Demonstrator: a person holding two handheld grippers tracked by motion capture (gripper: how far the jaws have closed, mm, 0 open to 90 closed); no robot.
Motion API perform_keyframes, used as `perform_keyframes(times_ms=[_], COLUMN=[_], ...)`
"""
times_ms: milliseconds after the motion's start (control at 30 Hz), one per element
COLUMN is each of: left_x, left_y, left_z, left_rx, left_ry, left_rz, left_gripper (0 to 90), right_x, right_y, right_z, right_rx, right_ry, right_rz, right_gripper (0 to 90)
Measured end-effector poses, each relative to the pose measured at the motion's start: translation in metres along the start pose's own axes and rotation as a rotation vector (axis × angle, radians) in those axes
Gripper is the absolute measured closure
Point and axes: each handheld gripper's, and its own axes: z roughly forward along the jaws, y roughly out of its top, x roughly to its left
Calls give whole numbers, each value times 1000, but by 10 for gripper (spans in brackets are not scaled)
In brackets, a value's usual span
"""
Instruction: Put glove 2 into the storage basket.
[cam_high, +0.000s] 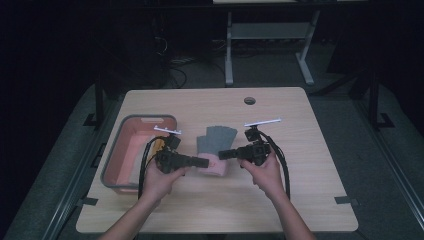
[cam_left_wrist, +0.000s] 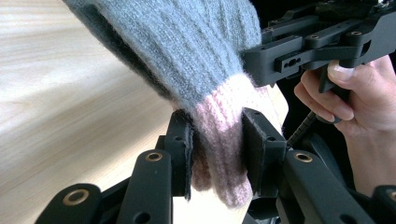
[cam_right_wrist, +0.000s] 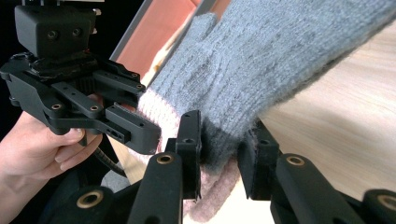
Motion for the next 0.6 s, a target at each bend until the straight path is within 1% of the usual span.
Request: perform_keyframes(times_ms=[100, 133, 200, 267, 300, 333, 400, 433, 500, 600], left_x=[1, 3, 3, 4, 6, 6, 6, 7, 8, 9], left_y=[-1, -1, -1, -1, -1, -1, -1, -1, -2, -1], left_z=[-4, -8, -12, -17, -19, -21, -23, -27, -30, -34], left_rx=[-13, -19, -28, -34, -33, -35, -39, -42, -50, -51], left_ry=[0, 0, 1, 3, 5, 6, 8, 11, 16, 19], left_rz=[0, 4, -5, -7, 5, -1, 0, -1, -8, -7], left_gripper=[658, 658, 658, 659, 659, 659, 660, 659, 660, 660], right_x=[5, 6, 8, 10, 11, 13, 16, 18, 19, 21], right_y=[4, 5, 8, 10, 11, 13, 15, 17, 19, 21], right_z=[3, 5, 7, 10, 11, 13, 15, 16, 19, 22], right_rx=[5, 3, 7, 10, 9, 9, 16, 16, 17, 21], right_ry=[4, 6, 10, 14, 16, 21, 21, 24, 28, 32], right_rz=[-8, -13, -14, -16, -21, -22, -24, -24, -37, -33], right_gripper=[715, 715, 716, 715, 715, 715, 716, 716, 715, 715])
